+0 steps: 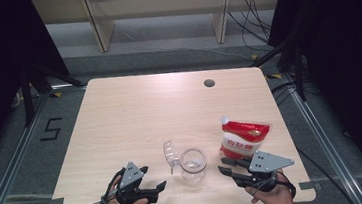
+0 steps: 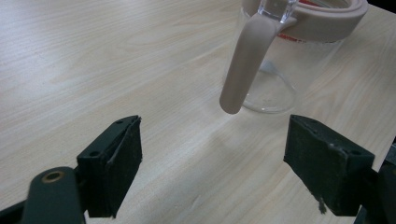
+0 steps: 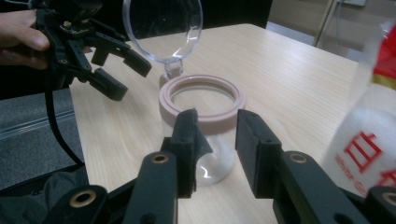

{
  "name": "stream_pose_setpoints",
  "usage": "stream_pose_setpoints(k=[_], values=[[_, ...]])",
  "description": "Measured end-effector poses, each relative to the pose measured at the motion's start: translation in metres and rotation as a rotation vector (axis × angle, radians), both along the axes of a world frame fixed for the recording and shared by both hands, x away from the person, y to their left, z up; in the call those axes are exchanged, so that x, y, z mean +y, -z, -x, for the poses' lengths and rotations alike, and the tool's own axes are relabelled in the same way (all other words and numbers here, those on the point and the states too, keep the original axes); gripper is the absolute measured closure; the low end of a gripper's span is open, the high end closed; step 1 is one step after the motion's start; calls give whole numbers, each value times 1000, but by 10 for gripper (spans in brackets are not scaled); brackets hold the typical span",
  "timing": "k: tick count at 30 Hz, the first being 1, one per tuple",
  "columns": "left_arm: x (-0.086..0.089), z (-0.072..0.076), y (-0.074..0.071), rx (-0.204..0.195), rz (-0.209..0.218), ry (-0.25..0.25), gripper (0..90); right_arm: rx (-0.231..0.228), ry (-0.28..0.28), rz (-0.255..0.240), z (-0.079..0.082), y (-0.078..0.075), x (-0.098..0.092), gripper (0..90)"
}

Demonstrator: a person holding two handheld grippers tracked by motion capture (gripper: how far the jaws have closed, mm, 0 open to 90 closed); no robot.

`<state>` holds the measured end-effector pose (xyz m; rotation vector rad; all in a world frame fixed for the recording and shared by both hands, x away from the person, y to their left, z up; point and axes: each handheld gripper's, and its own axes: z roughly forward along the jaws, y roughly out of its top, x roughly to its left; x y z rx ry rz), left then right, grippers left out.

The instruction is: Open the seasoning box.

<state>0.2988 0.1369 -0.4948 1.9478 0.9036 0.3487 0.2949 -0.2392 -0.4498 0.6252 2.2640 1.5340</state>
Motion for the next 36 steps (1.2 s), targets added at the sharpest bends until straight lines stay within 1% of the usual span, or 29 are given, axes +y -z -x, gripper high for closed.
stream_pose_setpoints(k=[2,3,5,6,7,8,9,10,11,13,15,16,17,18,19,20,21,22,24,25,26,27,29,30,31,32,33,34,36], values=[[0,0,0,0,0,0,183,-8,17,2,1,0,-5,672],[-1,0,0,1,11,-4,183,8,14,-10,1,1,-7,669],[-1,0,0,3,9,3,182,-6,33,-3,1,1,-13,667],[-1,0,0,5,15,5,180,24,35,-20,4,2,-14,664],[-2,0,1,4,18,9,177,5,41,-8,3,2,-17,659],[-3,1,1,12,27,3,176,7,46,-11,3,2,-19,653],[-2,1,0,4,8,9,174,19,55,-12,3,3,-22,648],[-2,1,1,6,11,13,173,18,57,-18,3,4,-24,642],[-2,1,1,14,12,7,172,19,65,-7,4,4,-27,623],[-2,1,0,7,5,9,171,24,67,-3,5,5,-30,578],[-2,0,1,5,11,5,171,45,69,-11,6,7,-33,528],[-2,0,1,2,12,6,171,61,77,-12,6,7,-36,514],[-2,0,1,4,12,5,170,95,86,-11,9,8,-37,498],[-3,1,1,6,15,2,169,56,90,-2,6,9,-41,475],[-2,1,0,9,6,5,168,95,113,-18,9,10,-42,461],[-3,1,1,12,12,6,168,61,111,-7,7,10,-45,449],[-3,1,1,14,9,8,168,69,114,-18,7,11,-47,432],[-3,1,1,14,5,14,168,84,126,-8,8,11,-50,417],[-4,1,2,10,6,16,168,80,142,5,9,12,-54,398],[-3,1,1,14,5,13,168,104,142,2,10,13,-56,384],[-4,1,1,18,7,10,168,92,154,4,10,15,-57,377],[-4,1,1,22,12,4,168,109,155,13,10,15,-59,374],[-4,0,1,23,12,3,168,131,188,-3,12,16,-63,339],[-5,1,1,25,14,-3,168,110,188,1,9,18,-65,336],[-6,0,1,21,16,-5,168,129,194,4,10,18,-68,332],[-5,-1,1,8,0,13,168,105,194,-3,8,19,-69,321],[-5,-1,2,10,3,16,168,134,199,-6,8,20,-71,310],[-6,-1,2,13,2,13,168,124,205,-2,7,21,-73,308],[-6,-1,3,22,10,-4,168,137,212,-11,6,22,-76,305]])
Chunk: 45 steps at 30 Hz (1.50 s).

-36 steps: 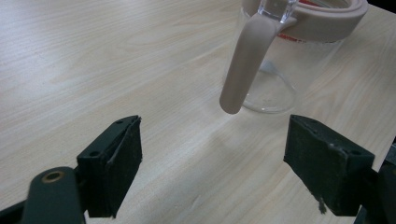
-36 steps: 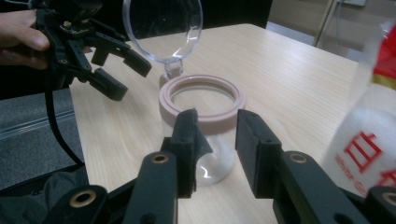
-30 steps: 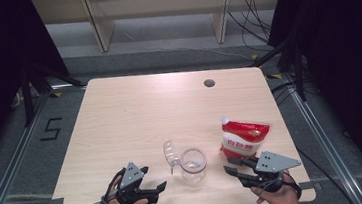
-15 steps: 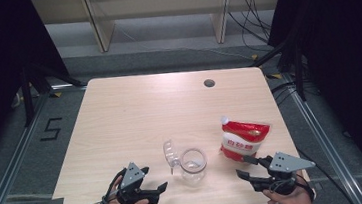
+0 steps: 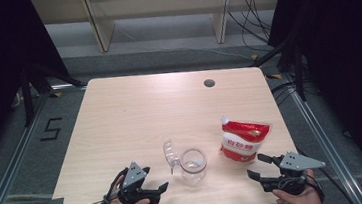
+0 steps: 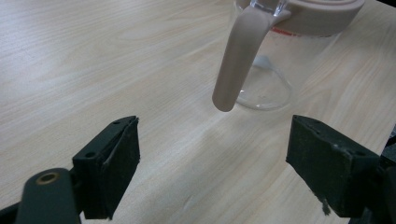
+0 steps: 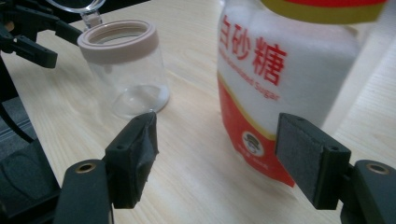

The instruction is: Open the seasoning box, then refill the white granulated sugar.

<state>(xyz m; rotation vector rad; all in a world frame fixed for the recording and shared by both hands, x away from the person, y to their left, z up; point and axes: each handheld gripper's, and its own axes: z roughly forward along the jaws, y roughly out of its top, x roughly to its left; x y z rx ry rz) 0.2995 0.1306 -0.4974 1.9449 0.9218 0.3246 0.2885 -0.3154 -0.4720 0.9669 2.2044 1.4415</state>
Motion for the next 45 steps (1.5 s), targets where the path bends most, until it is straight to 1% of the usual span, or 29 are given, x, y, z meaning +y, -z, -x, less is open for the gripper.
stream_pose_setpoints(k=[1,2,3,4,5,6,7,8,11,13,14,15,16,20,21,23,26,31,32,33,34,37,38,39,40,42,43,44,45], values=[[1,0,-1,6,-4,3,168,27,17,-15,2,0,-1,298],[1,0,-1,4,-3,7,169,1,5,-5,-2,1,-3,294],[2,-1,-2,-10,-17,18,168,11,16,-13,-2,2,-4,289],[2,-1,-2,-7,-11,15,168,20,42,-19,-1,3,-5,284],[2,-1,-1,-4,-4,11,169,33,38,-19,-2,3,-7,276],[1,-1,0,1,5,4,169,14,41,-32,-5,4,-8,267],[1,-1,0,4,9,3,168,10,49,-20,-6,4,-9,262],[1,-1,0,6,4,3,169,39,66,-38,-5,4,-10,260],[2,0,-1,6,-1,6,169,10,72,-31,-9,5,-16,253],[2,0,-1,4,-4,8,170,13,80,-38,-10,6,-19,248],[1,0,0,1,1,8,171,31,93,-54,-9,6,-20,247],[1,0,0,2,1,8,171,19,82,-64,-11,7,-21,245],[1,0,-1,4,-7,9,171,45,98,-84,-9,7,-20,242],[1,-1,0,5,10,5,171,16,97,-68,-12,9,-23,242],[1,-1,0,5,12,4,171,14,108,-49,-13,9,-24,240],[2,-1,0,4,6,7,171,2,97,-53,-14,10,-24,240],[2,0,0,7,-3,10,171,17,101,-58,-13,10,-24,237],[2,0,0,6,-3,8,171,15,103,-44,-13,10,-24,236],[3,0,-1,7,-19,18,171,41,111,-57,-12,9,-22,235],[2,0,0,7,-1,5,171,42,111,-54,-12,9,-22,233],[2,0,0,7,-2,5,171,8,98,-40,-15,10,-23,230],[3,0,-1,5,-20,17,171,19,106,-46,-14,10,-22,229],[2,0,-1,5,-3,8,171,8,95,-42,-15,11,-22,229],[2,0,-1,3,-5,11,171,18,86,-32,-16,11,-22,229],[1,0,-1,-5,-6,17,172,-1,78,-27,-18,12,-21,229],[3,0,-1,-4,-17,18,171,53,101,-28,-15,11,-19,228],[3,0,-1,-6,-16,19,171,13,82,-11,-19,12,-20,227],[3,0,-1,-5,-17,19,171,23,74,-27,-20,13,-19,226],[3,0,-1,-8,-20,21,171,21,72,-22,-21,13,-18,226]])
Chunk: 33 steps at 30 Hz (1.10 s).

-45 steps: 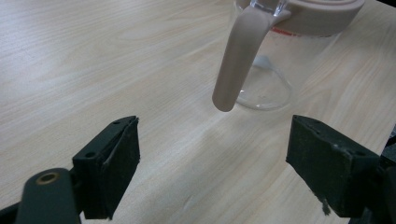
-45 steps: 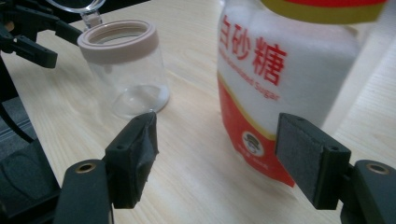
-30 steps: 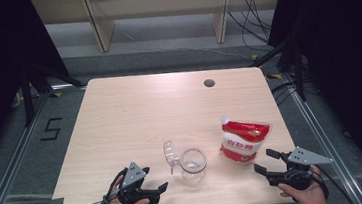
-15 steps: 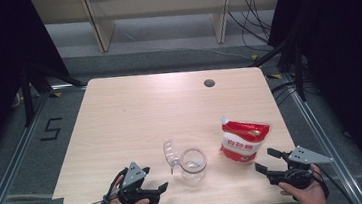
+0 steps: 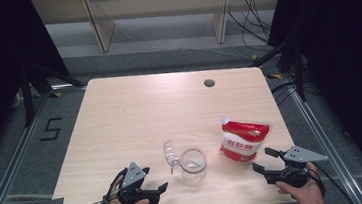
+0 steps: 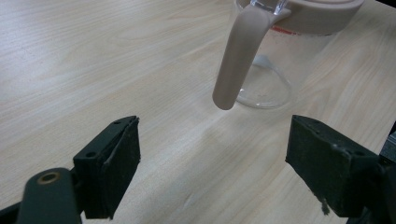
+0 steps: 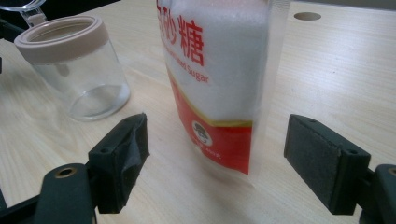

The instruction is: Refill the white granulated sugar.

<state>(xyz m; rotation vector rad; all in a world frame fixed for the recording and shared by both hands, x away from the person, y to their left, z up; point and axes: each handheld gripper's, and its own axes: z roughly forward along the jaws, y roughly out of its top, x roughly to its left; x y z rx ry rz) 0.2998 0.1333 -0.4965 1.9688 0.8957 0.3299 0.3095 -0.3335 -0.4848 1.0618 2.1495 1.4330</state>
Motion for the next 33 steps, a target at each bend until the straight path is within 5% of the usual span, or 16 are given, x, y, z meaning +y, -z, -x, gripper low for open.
stream_pose_setpoints(k=[3,4,6,13,15,16,18,24,25,26,28,31,32,33], values=[[0,1,0,-4,-2,-3,171,-7,11,24,-2,0,1,225],[0,1,-1,-2,-2,-6,171,23,19,3,0,-1,3,225],[-1,1,1,0,16,-11,171,-17,3,29,-6,0,2,223],[1,4,3,3,9,-17,172,-11,-23,36,-12,-1,14,198],[1,4,2,5,4,-18,172,-67,-41,72,-19,0,14,193],[1,5,2,6,5,-20,172,-41,-34,58,-18,1,16,190],[1,5,2,5,4,-27,172,-68,-38,69,-22,2,16,182],[1,4,3,5,6,-21,174,-48,-41,72,-28,5,20,170],[1,4,3,6,4,-25,174,-82,-56,80,-32,6,19,171],[1,5,3,6,2,-23,174,-37,-48,69,-29,5,21,173],[1,4,2,7,6,-19,174,-98,-77,79,-34,6,21,194],[2,3,3,-2,-6,-13,175,-67,-83,82,-35,8,25,194],[1,4,4,12,2,-20,176,-102,-84,98,-37,9,26,198],[1,4,4,15,4,-21,176,-88,-100,105,-39,10,27,209]])
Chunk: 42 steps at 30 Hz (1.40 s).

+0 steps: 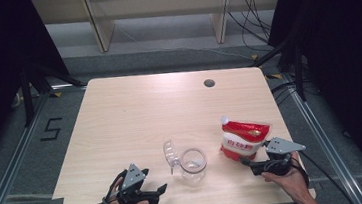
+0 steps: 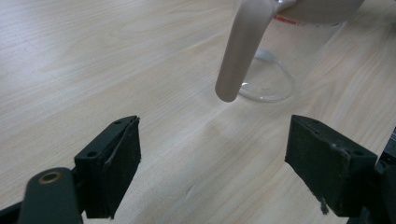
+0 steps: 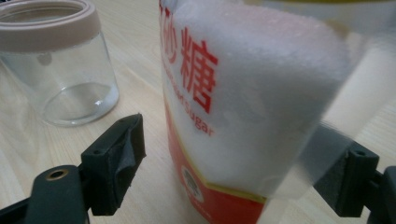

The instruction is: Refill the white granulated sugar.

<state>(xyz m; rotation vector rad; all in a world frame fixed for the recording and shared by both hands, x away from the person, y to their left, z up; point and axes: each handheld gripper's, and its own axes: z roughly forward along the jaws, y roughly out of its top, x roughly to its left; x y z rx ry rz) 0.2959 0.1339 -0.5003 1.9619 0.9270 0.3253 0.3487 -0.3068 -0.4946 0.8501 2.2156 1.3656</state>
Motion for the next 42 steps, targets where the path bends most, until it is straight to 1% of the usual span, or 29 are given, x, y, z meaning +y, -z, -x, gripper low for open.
stream_pose_setpoints(k=[2,3,5,6,8,9,10,11,13,15,16,17,18,20,21,22,24,26,27,29,32,33,34,36,37,39,40,41,42], values=[[-1,0,0,-6,19,-5,176,-19,0,7,-1,1,0,212],[-1,-1,0,-8,17,-4,176,-16,13,11,-1,1,1,218],[-1,1,0,-2,11,-4,177,-42,-14,6,-4,1,1,233],[-1,1,0,-3,8,-2,177,-30,-9,0,-3,1,2,235],[0,0,-1,-16,7,-1,177,-60,-9,8,-3,1,2,246],[0,-1,-1,-21,1,5,178,-67,0,-5,-3,3,3,254],[0,0,-1,-13,3,4,178,-57,-13,3,-3,3,2,257],[-1,1,-1,-4,9,-6,178,-43,3,-8,-3,3,3,257],[0,0,-1,-20,1,1,178,-45,-8,-5,-4,5,4,261],[0,-1,-1,-19,-2,11,178,-80,6,-16,-6,6,4,270],[0,-1,-1,-19,-2,11,178,-82,-1,-17,-7,7,4,271],[0,0,-1,-17,-1,10,178,-77,-17,-18,-8,7,4,272],[0,-1,-1,-19,-2,12,178,-82,-9,-12,-8,7,4,273],[-1,-1,-1,-18,7,6,178,-55,-12,-26,-6,8,7,276],[-1,-1,0,-11,11,2,178,-66,-24,-32,-8,8,7,275],[-1,0,0,-6,11,0,178,-54,-25,-38,-7,8,7,273],[0,-1,-2,-19,-6,16,178,-72,-25,-35,-9,9,8,283],[0,-1,-1,-20,-1,15,178,-33,-17,-56,-9,10,8,289],[0,-1,-1,-15,-8,17,178,-64,-14,-50,-11,10,7,293],[0,-1,-2,-19,-8,18,178,-60,-32,-55,-13,11,7,295],[-1,0,-1,-6,-2,11,178,-47,-31,-67,-12,11,8,305],[-1,0,-1,-5,-1,11,178,-66,-35,-60,-13,11,8,307],[-1,-1,-1,-14,-10,18,178,-60,-29,-65,-13,12,8,307],[-1,-1,-1,-12,-8,13,177,-93,-27,-53,-15,12,7,310],[-2,-1,-1,-19,0,18,178,-67,-13,-69,-13,13,8,311],[0,-1,-1,-25,-16,21,178,-71,-28,-68,-16,13,8,315],[-2,-1,-1,-19,2,13,177,-91,-22,-63,-17,14,8,315],[-1,-1,-2,-18,-11,17,177,-81,-20,-80,-18,15,9,313],[-1,-1,-2,-17,-12,17,177,-76,-24,-71,-18,15,8,312]])
